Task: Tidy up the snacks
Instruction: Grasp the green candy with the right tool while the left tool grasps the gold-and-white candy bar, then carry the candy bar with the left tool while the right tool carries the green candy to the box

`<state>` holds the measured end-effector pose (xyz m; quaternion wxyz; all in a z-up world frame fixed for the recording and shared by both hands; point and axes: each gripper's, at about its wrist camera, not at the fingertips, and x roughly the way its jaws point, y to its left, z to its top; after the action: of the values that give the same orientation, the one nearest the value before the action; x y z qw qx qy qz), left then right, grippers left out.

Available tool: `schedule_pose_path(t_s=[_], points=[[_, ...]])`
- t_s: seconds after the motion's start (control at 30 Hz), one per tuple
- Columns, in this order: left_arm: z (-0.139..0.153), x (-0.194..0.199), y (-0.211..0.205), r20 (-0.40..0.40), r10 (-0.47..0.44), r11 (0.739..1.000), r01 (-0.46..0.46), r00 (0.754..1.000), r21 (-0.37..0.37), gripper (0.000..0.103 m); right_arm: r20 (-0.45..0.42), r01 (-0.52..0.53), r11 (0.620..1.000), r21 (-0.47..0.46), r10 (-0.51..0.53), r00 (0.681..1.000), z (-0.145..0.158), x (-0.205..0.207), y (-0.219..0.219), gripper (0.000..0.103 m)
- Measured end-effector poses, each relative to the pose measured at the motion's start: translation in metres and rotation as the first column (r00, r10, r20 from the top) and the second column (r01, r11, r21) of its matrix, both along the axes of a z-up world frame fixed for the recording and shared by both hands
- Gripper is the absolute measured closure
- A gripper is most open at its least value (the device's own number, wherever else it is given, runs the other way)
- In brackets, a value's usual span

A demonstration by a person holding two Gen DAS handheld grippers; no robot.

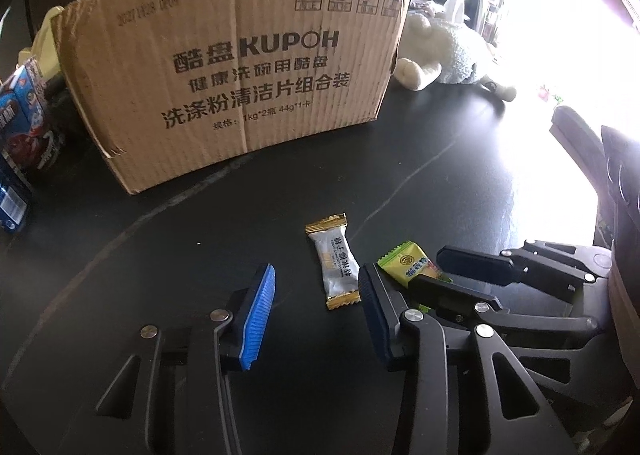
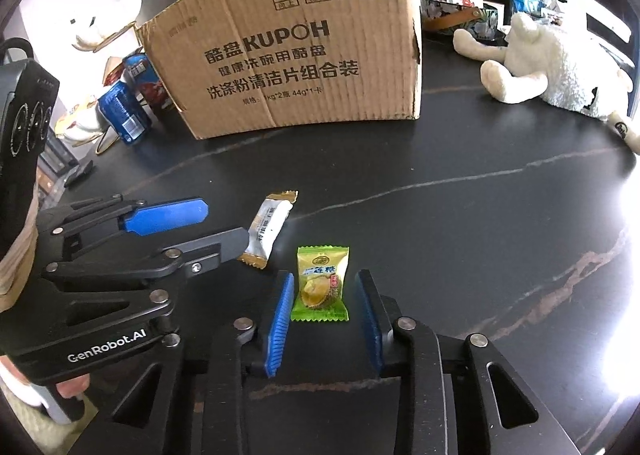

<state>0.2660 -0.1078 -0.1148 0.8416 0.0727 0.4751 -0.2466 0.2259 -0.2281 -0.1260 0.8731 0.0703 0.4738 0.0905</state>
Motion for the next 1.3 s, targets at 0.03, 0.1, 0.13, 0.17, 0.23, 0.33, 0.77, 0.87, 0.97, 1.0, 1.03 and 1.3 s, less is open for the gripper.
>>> schedule_pose_path(t_s=[0.03, 0.1, 0.13, 0.17, 0.23, 0.33, 0.77, 0.87, 0.97, 1.0, 1.03, 1.3], points=[[-0.001, 0.001, -0.001, -0.002, 0.0, 1.0, 0.0, 1.0, 0.001, 0.061, 0.0, 0.0, 1.0, 0.003, 0.0, 1.0, -0.001, 0.0, 0.0, 0.074], [-0.003, 0.003, -0.004, -0.006, -0.002, 1.0, 0.002, 1.0, 0.0, 0.062, 0.002, -0.003, 1.0, 0.006, 0.003, 1.0, -0.002, 0.001, -0.001, 0.075], [-0.004, 0.004, -0.004, -0.008, -0.002, 1.0, 0.002, 1.0, 0.0, 0.063, 0.003, -0.004, 1.0, 0.007, 0.004, 1.0, -0.003, 0.002, -0.001, 0.075], [-0.005, 0.005, -0.005, -0.01, -0.001, 1.0, 0.001, 1.0, 0.002, 0.063, 0.003, -0.007, 1.0, 0.011, 0.007, 1.0, -0.003, 0.002, -0.001, 0.075], [-0.007, 0.007, -0.008, -0.014, -0.002, 1.0, 0.002, 1.0, 0.007, 0.063, 0.006, -0.007, 1.0, 0.017, 0.007, 1.0, -0.004, 0.003, -0.002, 0.076], [-0.01, 0.011, -0.013, -0.017, 0.002, 1.0, -0.002, 1.0, 0.012, 0.063, 0.01, -0.005, 1.0, 0.023, 0.005, 1.0, -0.004, 0.005, -0.004, 0.077], [-0.015, 0.02, -0.026, -0.034, 0.021, 1.0, -0.02, 0.999, 0.012, 0.074, 0.034, 0.027, 0.999, 0.044, -0.028, 0.999, -0.004, 0.005, -0.012, 0.08], [-0.016, 0.021, -0.028, -0.033, 0.019, 1.0, -0.019, 0.999, 0.017, 0.083, 0.039, 0.028, 0.999, 0.045, -0.029, 0.999, -0.005, 0.005, -0.011, 0.081], [-0.016, 0.022, -0.028, -0.036, 0.023, 1.0, -0.023, 0.999, 0.004, 0.084, 0.042, 0.036, 0.998, 0.051, -0.038, 0.998, -0.005, 0.004, -0.013, 0.081], [-0.017, 0.022, -0.03, -0.037, 0.025, 1.0, -0.025, 0.999, 0.002, 0.084, 0.042, 0.038, 0.998, 0.052, -0.041, 0.998, -0.005, 0.003, -0.013, 0.081], [-0.016, 0.022, -0.029, -0.037, 0.028, 1.0, -0.028, 0.999, -0.002, 0.084, 0.044, 0.041, 0.998, 0.054, -0.043, 0.998, -0.005, 0.003, -0.014, 0.081], [0.003, 0.013, -0.016, -0.007, 0.046, 0.999, -0.047, 0.999, -0.019, 0.084, 0.077, 0.046, 0.997, 0.054, -0.05, 0.996, 0.009, 0.001, -0.014, 0.081]])
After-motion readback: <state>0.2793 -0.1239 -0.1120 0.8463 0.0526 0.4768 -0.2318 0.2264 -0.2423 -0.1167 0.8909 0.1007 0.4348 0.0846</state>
